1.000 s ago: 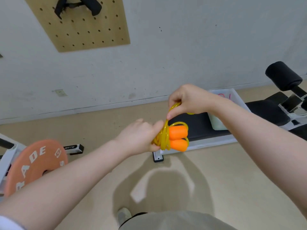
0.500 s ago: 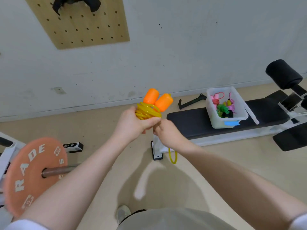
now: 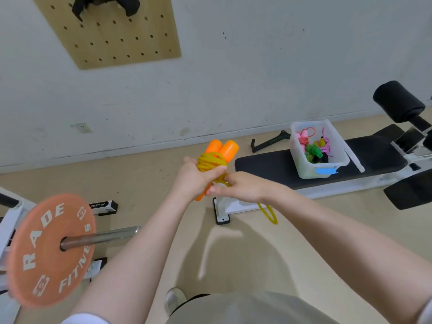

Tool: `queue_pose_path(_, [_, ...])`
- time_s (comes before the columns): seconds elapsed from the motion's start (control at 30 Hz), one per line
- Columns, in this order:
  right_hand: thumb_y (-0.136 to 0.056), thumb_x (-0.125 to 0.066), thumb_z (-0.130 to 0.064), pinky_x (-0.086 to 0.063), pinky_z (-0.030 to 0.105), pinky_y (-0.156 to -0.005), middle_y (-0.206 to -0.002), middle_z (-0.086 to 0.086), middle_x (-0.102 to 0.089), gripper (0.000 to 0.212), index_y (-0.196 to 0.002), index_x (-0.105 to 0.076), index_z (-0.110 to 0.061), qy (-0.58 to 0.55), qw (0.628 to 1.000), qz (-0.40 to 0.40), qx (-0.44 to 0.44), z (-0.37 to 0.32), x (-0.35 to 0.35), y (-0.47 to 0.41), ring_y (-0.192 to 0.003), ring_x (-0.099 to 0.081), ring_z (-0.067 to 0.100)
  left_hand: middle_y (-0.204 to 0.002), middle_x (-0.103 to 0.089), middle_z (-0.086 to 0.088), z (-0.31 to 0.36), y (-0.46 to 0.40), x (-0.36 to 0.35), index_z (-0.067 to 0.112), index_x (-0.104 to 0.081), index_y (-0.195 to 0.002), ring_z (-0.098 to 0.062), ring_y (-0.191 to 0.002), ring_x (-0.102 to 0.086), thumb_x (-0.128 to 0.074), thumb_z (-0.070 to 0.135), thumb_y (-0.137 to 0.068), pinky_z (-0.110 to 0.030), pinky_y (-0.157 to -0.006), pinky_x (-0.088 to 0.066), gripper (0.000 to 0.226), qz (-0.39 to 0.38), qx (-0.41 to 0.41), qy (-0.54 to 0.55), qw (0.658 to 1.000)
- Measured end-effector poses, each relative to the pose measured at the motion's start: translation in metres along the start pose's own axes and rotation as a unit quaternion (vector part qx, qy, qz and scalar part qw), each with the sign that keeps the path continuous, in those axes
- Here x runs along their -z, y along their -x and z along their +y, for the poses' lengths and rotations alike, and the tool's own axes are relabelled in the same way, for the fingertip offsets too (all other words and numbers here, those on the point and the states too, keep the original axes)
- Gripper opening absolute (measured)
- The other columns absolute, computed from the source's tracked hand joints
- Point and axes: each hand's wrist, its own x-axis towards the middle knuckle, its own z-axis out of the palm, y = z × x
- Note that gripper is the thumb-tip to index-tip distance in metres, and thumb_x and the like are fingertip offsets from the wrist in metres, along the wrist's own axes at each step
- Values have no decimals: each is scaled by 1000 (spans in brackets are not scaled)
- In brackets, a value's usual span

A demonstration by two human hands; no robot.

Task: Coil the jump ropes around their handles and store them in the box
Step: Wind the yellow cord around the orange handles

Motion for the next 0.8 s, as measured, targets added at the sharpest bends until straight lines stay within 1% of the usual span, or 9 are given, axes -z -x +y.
queue_pose_path(0.13, [-96,-45,-38,-37,26,-65,-80,1,-53,26,-93,-54,-15,167,981,71,-64,-7,-7,-4,-85,-53,24,-69,-55,1,5,-3,-12,9,-33,-120,-9,-38,-49,-75,32,-76,-14,-31,-34,65,-15,-2,5,1000])
queue_pose_path(0.27, [-94,-40,-4,-40,32,-72,-115,9,-58,24,-114,-53,-5,300,939,98,-139,-14,-14,5,-106,-58,28,-68,-56,-4,8,-10,-22,11,-32,-125,-12,-36,-46,-76,33,-75,-15,-30,-33,70,-47,5,10,999])
queue_pose_path(0.37, [-89,-38,3,-36,30,-57,-101,7,-61,16,-84,-50,-6,410,903,107,-74,-15,-12,13,-96,-61,27,-71,-57,-4,3,-11,-25,12,-34,-124,-12,-40,-48,-70,36,-80,-12,-27,-27,62,-54,-1,-68,996])
queue_pose_path(0.47, [-85,-39,8,-22,25,-45,-69,1,-44,33,-61,-28,-11,501,857,125,9,-22,-8,18,-61,-48,20,-68,-57,-3,-1,-15,-23,11,-39,-123,-13,-43,-50,-60,30,-83,-12,-27,-26,48,-52,5,-129,990])
queue_pose_path(0.6, [-81,-51,5,-17,23,-43,-88,9,-58,21,-100,-52,-5,521,829,182,90,-16,11,9,-74,-61,26,-63,-57,-2,0,-23,-16,11,-41,-117,-14,-43,-52,-52,21,-88,-16,-32,-33,32,-71,-38,-180,980])
queue_pose_path(0.67, [-66,-78,-17,-8,19,-40,-84,8,-61,40,-97,-56,-6,499,824,249,103,-17,24,7,-55,-62,25,-65,-59,-4,3,-25,-10,12,-42,-111,-15,-44,-53,-54,26,-90,-22,-40,-43,28,-81,-76,-178,978])
queue_pose_path(0.7, [-61,-83,-28,-9,21,-38,-95,8,-61,54,-103,-55,-8,479,832,257,105,-16,28,5,-57,-63,25,-67,-61,-7,5,-25,-6,15,-42,-109,-17,-45,-53,-54,29,-91,-26,-44,-47,26,-93,-94,-181,975])
queue_pose_path(0.77, [-72,-75,-38,-30,27,-50,-135,3,-43,76,-133,-36,-16,418,877,208,116,-13,38,0,-93,-63,23,-72,-65,-11,10,-22,3,17,-41,-108,-21,-48,-56,-51,33,-92,-33,-53,-51,24,-130,-133,-200,962])
queue_pose_path(0.8, [-74,-73,-41,-34,27,-60,-143,-1,-35,83,-140,-27,-20,390,901,157,111,-12,42,-2,-107,-57,21,-75,-66,-13,12,-19,7,16,-42,-108,-24,-52,-58,-48,33,-93,-35,-56,-53,23,-149,-150,-214,954])
